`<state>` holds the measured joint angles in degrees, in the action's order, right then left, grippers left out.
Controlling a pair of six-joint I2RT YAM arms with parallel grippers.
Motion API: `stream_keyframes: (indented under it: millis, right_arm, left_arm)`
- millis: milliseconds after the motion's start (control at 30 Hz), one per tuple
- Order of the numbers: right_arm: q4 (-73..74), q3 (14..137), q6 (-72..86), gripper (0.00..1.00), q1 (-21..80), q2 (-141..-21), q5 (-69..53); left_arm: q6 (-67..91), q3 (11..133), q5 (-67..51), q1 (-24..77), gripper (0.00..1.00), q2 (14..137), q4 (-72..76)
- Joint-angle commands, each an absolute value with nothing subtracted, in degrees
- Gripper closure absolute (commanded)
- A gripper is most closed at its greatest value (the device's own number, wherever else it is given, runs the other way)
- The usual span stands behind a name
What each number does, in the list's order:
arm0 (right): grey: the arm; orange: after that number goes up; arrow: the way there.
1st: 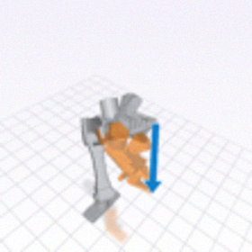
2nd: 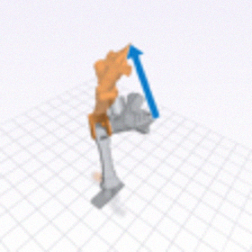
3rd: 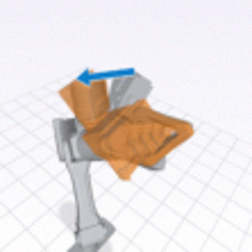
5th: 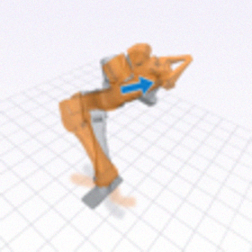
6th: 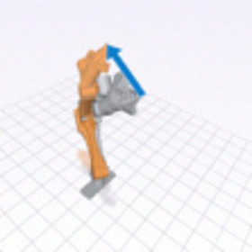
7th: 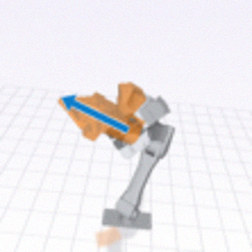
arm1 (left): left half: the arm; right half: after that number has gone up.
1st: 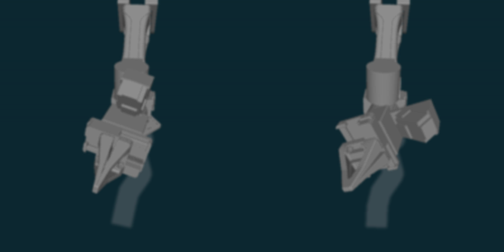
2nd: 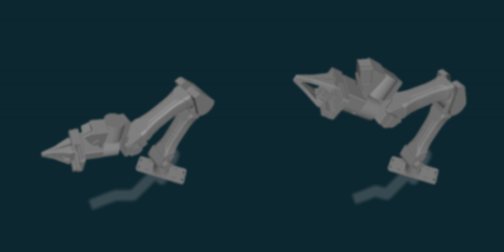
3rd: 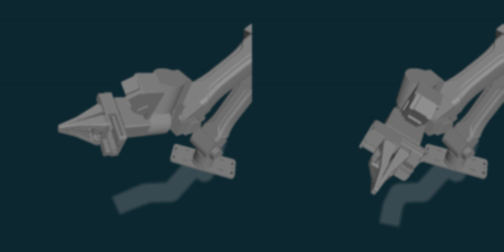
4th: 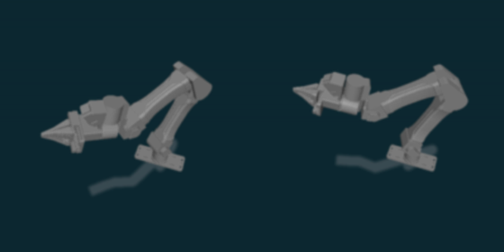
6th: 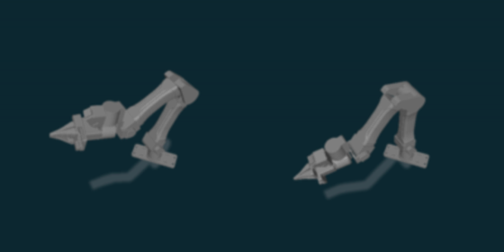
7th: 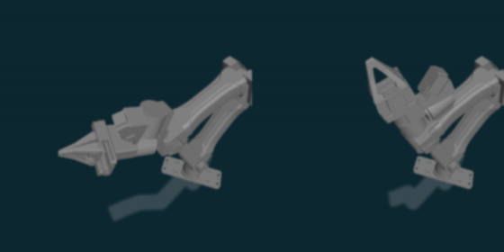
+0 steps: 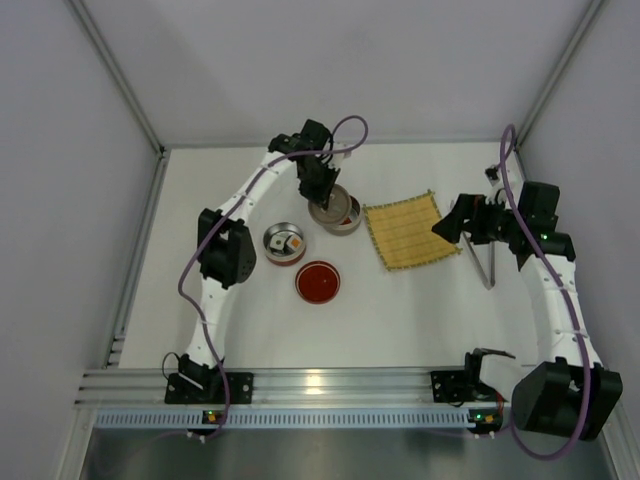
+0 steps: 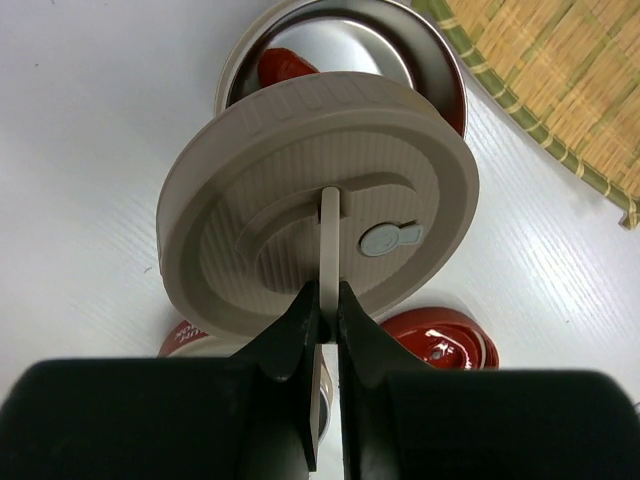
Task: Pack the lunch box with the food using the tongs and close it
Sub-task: Close the box lid on the packing box.
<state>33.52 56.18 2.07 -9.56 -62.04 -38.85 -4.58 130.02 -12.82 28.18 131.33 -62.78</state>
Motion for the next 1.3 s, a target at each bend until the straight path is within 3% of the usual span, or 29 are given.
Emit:
stream_keyframes:
  millis: [0, 600, 1267]
  right_arm:
    - [32.79, 55.64, 1.14, 0.01, -10.81, -60.73, -38.41]
    - [31.2, 54.4, 1.14, 0.01, -10.81, -61.61, -38.23]
    - [30.15, 53.09, 2.11, 0.0, -10.9, -61.96, -39.37]
  left_arm:
    - [-2.99, 133.51, -15.73, 27.95, 1.0, 131.39, -58.63]
    - [-0.18, 136.14, -17.75, 28.3, 1.0, 137.29, -54.75]
    - [-0.53, 135.35, -18.19, 28.3, 1.0, 126.91, -62.31]
